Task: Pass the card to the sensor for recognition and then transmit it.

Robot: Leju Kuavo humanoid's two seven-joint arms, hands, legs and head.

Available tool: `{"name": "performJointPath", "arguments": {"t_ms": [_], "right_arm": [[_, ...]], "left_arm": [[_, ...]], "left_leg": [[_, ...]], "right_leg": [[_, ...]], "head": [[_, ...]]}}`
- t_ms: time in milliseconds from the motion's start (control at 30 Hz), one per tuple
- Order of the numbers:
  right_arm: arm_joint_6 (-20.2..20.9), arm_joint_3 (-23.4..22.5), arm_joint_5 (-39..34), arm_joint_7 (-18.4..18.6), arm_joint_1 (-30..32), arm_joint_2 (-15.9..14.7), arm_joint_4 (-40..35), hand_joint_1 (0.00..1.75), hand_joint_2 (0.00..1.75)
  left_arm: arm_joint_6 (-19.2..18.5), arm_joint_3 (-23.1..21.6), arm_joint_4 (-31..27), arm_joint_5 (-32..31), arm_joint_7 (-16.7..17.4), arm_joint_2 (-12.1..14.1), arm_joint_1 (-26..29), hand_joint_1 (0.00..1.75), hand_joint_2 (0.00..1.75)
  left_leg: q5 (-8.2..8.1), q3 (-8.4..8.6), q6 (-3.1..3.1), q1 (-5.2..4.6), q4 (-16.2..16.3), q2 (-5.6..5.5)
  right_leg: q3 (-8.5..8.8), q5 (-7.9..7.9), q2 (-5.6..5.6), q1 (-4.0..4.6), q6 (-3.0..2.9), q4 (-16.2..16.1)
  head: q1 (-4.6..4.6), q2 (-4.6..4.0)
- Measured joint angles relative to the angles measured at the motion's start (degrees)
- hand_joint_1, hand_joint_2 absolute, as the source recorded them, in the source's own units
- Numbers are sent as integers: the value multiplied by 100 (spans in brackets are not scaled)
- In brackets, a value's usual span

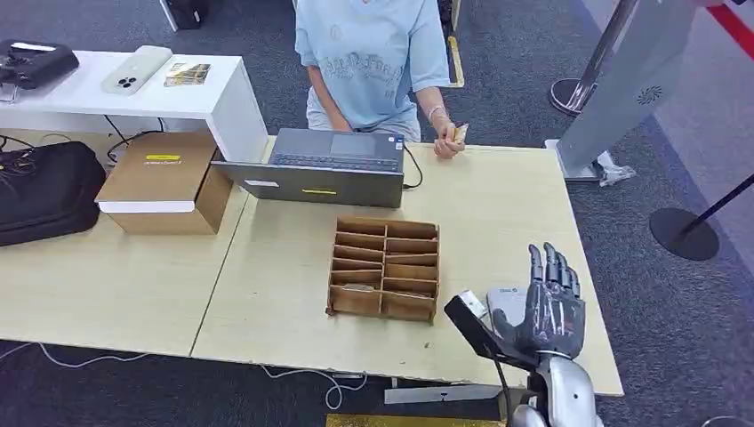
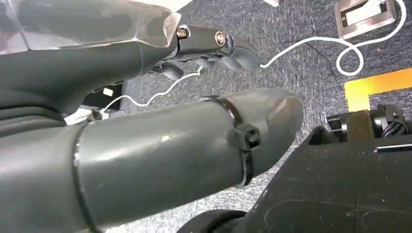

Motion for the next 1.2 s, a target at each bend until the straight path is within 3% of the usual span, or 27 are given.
{"name": "performJointPath", "arguments": {"t_ms": [100, 167, 233, 267, 300, 333, 367, 400, 433, 500, 733, 800, 867, 1000, 1033, 1100, 1200], "right_arm": [[62, 35, 4, 22, 69, -15, -7, 0, 175], [46, 66, -26, 4, 105, -40, -7, 19, 175], [33, 120, -118, -46, 123, -66, -7, 21, 175], [24, 157, -199, -103, 127, -88, -7, 84, 175], [18, 196, -269, -150, 127, -103, -7, 84, 175], [5, 232, -376, -232, 127, -118, -7, 159, 175], [-56, 277, -567, -384, 127, -140, -7, 159, 175], [-153, 328, -744, -536, 126, -171, -7, 145, 175], [-250, 380, -802, -653, 125, -192, -7, 148, 175], [-417, 472, -848, -802, 113, -249, -7, 138, 175], [-511, 835, -824, -973, -6, -376, 63, 129, 175], [-511, 931, -800, -971, -41, -396, 124, 108, 175], [-509, 1014, -736, -935, -84, -417, 186, 103, 175], [-472, 1154, -687, -883, -178, -426, 317, 63, 175], [-443, 1186, -649, -876, -206, -426, 345, 63, 175], [-371, 1278, -616, -870, -272, -426, 424, 80, 175], [-275, 1434, -616, -868, -389, -426, 566, 77, 175]], "left_arm": [[15, 44, 0, -4, 2, -2, 28, 0, 0], [15, 61, 0, -11, 13, -2, 38, 0, 0], [20, 81, 0, -48, 46, 0, 40, 0, 0], [20, 83, 0, -68, 55, 0, 41, 0, 0], [22, 83, 0, -85, 57, 0, 41, 0, 0], [26, 85, 0, -96, 59, 0, 42, 0, 0], [28, 85, 0, -109, 59, 0, 44, 0, 0], [28, 85, 0, -116, 59, 0, 44, 0, 0], [28, 85, 0, -133, 59, 0, 43, 0, 0], [28, 88, 0, -151, 59, 0, 43, 0, 0], [26, 88, 0, -214, 55, -2, 37, 0, 0], [26, 88, 0, -232, 52, -2, 37, 0, 0], [26, 88, 0, -258, 39, -2, 38, 0, 0], [26, 88, 0, -312, -17, -9, 38, 0, 0], [24, 88, 0, -330, -20, -9, 37, 0, 0], [17, 88, 0, -380, -28, -22, 33, 0, 0], [11, 88, 0, -439, -74, -52, 25, 0, 0]], "left_leg": [[0, 0, 0, 0, 0, -1], [0, -1, 0, 0, 0, -1], [0, -1, 0, 0, 0, -1], [0, 0, 0, 0, 0, -1], [0, 0, 0, 0, 0, -1], [0, -1, 0, 0, 0, -1], [0, 0, 0, 0, 0, -1], [0, 0, 0, 0, 0, -1], [0, -1, 0, 0, 0, -1], [0, -1, 0, 0, 0, -1], [0, 0, 0, 0, 0, -1], [0, 0, 0, 0, 0, -1], [0, -1, 0, 0, 0, -1], [0, 0, 0, 0, 0, -1], [0, -1, 0, 0, 0, -1], [0, -1, 0, 0, 0, -1], [1, -1, 0, 0, 0, -1]], "right_leg": [[0, 0, -1, 0, 0, 0], [0, 0, -1, 0, 0, 0], [0, 0, -1, 0, 0, 0], [0, 0, -1, 0, 0, 0], [0, 0, -1, 0, 0, 0], [0, 0, -1, 0, 0, 0], [0, 0, -1, 0, 0, 0], [0, 0, -1, 0, 0, 0], [0, 0, -1, 0, 0, 0], [0, 0, -1, 0, 0, 0], [1, 0, -1, 0, 0, 0], [1, 0, -1, 0, 0, 0], [1, 0, -1, 0, 0, 0], [0, 0, -1, 0, 0, 0], [1, 0, -1, 0, 0, 1], [0, 0, 0, 0, 0, 0], [1, 0, -1, 0, 0, 1]], "head": [[0, 0], [0, 0], [0, 0], [0, 0], [2, 0], [0, 0], [2, 0], [0, 0], [2, 0], [2, 0], [2, 0], [2, 0], [2, 0], [2, 0], [2, 0], [4, 0], [4, 0]]}}
